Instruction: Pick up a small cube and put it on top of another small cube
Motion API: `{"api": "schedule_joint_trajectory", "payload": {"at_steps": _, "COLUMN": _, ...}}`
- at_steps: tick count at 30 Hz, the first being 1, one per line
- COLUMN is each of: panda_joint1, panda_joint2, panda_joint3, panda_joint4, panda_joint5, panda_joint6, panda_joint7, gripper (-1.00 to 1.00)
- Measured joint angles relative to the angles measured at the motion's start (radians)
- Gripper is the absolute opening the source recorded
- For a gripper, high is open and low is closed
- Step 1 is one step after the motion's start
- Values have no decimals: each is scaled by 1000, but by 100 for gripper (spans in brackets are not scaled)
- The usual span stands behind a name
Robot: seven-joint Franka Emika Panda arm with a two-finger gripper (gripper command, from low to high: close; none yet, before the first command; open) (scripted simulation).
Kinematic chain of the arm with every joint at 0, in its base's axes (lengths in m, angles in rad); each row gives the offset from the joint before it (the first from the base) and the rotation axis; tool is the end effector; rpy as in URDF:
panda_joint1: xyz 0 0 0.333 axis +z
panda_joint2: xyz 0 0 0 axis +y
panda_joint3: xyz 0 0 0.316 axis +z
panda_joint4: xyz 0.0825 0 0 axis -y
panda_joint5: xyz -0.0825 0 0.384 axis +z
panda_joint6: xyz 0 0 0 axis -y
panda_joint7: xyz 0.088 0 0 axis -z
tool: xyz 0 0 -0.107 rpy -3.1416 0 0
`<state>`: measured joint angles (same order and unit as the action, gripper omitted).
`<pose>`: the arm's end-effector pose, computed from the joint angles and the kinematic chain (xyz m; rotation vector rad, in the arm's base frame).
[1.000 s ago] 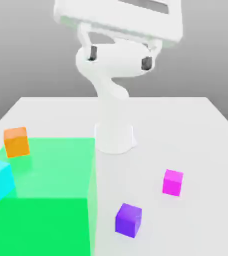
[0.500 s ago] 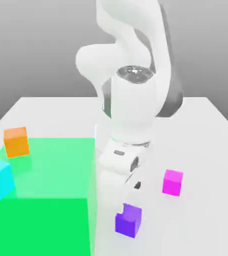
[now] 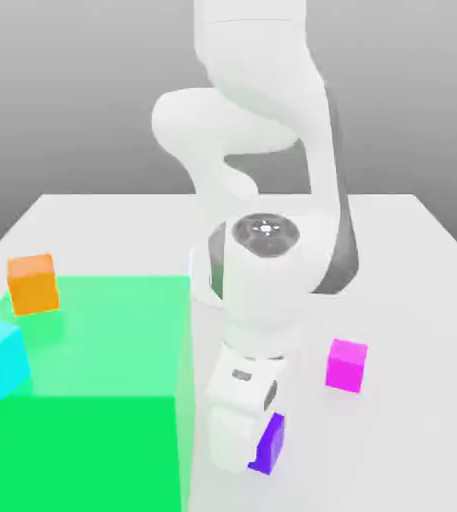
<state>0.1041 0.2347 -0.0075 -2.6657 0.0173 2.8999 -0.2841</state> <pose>0.4117 0.0386 0.1609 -3.0873 -0.5683 0.0004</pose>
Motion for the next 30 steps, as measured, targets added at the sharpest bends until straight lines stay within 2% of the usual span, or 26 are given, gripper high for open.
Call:
{"api": "schedule_joint_trajectory", "payload": {"at_steps": 3, "panda_joint1": 0, "panda_joint2": -102, "panda_joint3": -8, "panda_joint4": -13, "panda_joint5": -15, "panda_joint6": -83, "panda_joint7": 9, "gripper": -100}}
{"api": "schedule_joint_trajectory", "payload": {"at_steps": 7, "panda_joint1": -3, "panda_joint2": -224, "panda_joint3": -39, "panda_joint4": 28, "panda_joint5": -116, "panda_joint6": -129, "panda_joint7": 160, "gripper": -100}}
{"api": "schedule_joint_trajectory", "payload": {"at_steps": 11, "panda_joint1": -53, "panda_joint2": -347, "panda_joint3": -41, "panda_joint4": 137, "panda_joint5": -186, "panda_joint6": -237, "panda_joint7": 364, "gripper": -100}}
{"api": "schedule_joint_trajectory", "payload": {"at_steps": 17, "panda_joint1": -132, "panda_joint2": -343, "panda_joint3": -102, "panda_joint4": 348, "panda_joint5": -136, "panda_joint6": -435, "panda_joint7": 453, "gripper": -100}}
{"api": "schedule_joint_trajectory", "payload": {"at_steps": 30, "panda_joint1": -314, "panda_joint2": -214, "panda_joint3": -195, "panda_joint4": 756, "panda_joint5": -33, "panda_joint6": -902, "panda_joint7": 633, "gripper": -100}}
